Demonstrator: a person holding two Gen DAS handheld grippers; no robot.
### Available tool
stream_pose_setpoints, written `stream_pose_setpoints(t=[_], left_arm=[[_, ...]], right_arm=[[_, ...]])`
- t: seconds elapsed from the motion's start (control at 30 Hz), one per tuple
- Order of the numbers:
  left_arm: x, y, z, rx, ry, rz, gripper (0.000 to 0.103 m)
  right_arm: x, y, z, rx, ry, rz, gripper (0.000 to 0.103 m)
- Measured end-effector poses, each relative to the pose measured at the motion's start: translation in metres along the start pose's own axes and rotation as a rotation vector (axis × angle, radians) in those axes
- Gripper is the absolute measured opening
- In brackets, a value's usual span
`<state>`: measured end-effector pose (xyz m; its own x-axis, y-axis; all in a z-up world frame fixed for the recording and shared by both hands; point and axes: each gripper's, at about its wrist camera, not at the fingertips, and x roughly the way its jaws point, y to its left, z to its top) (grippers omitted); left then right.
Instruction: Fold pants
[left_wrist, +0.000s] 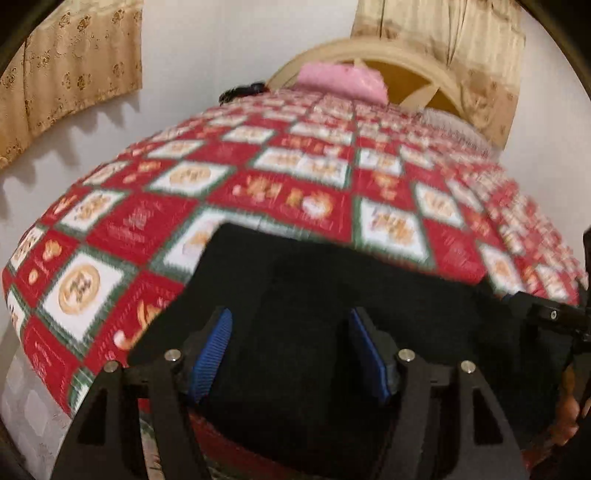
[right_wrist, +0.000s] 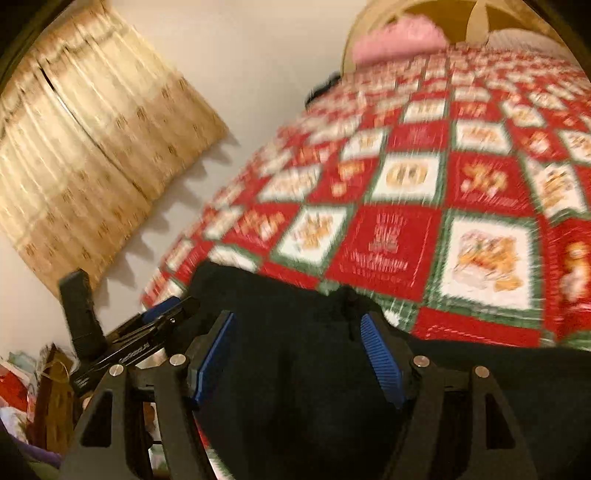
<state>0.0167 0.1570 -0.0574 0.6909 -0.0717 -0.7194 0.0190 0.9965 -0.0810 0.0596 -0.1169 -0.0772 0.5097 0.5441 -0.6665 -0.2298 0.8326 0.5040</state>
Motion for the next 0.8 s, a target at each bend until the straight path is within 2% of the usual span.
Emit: stream_pose_setpoints(t=[0.03, 0.1, 0.2, 0.27, 0.4, 0.53, 0.6, 0.67, 0.7, 0.73, 0.77, 0.8], left_arm=[[-0.001, -0.003, -0.004, 0.026, -0.023, 0.020, 0.068], [-0.004, -0.009, -0.007, 0.057, -0.025, 0.037, 0.073], [-0.002, -0.016, -0.008, 0.082, -0.024, 0.046, 0.083], [0.003, -0.022, -0.007, 0.091, -0.025, 0.057, 0.089], [0.007, -0.021, -0.007, 0.089, -0.023, 0.066, 0.094], [0.008, -0.019, -0.008, 0.094, -0.023, 0.057, 0.095], [0.008, -0.019, -0.010, 0.097, -0.027, 0.058, 0.096], [0.009, -0.020, -0.010, 0.101, -0.029, 0.062, 0.097], [0.009, -0.021, -0.010, 0.104, -0.029, 0.065, 0.097], [0.010, -0.021, -0.010, 0.108, -0.029, 0.069, 0.097], [0.010, -0.021, -0.010, 0.109, -0.030, 0.069, 0.097], [0.010, -0.021, -0.010, 0.109, -0.031, 0.068, 0.097]], right_arm=[[0.008, -0.001, -0.001, -0.001, 0.029, -0.011, 0.071], [0.011, 0.000, -0.002, -0.029, 0.031, -0.013, 0.071], [0.014, 0.004, 0.001, -0.018, 0.081, 0.075, 0.071], [0.020, 0.004, 0.005, -0.001, 0.093, 0.104, 0.071], [0.036, 0.001, 0.017, 0.027, 0.071, 0.119, 0.071], [0.032, -0.008, 0.036, 0.066, 0.028, 0.136, 0.070], [0.031, -0.025, 0.043, 0.136, 0.026, 0.173, 0.062], [0.034, -0.046, 0.045, 0.199, 0.046, 0.194, 0.043], [0.035, -0.054, 0.043, 0.224, 0.060, 0.206, 0.038], [0.039, -0.066, 0.040, 0.259, 0.080, 0.223, 0.030], [0.040, -0.075, 0.039, 0.288, 0.090, 0.234, 0.011], [0.040, -0.083, 0.038, 0.316, 0.105, 0.258, 0.007]])
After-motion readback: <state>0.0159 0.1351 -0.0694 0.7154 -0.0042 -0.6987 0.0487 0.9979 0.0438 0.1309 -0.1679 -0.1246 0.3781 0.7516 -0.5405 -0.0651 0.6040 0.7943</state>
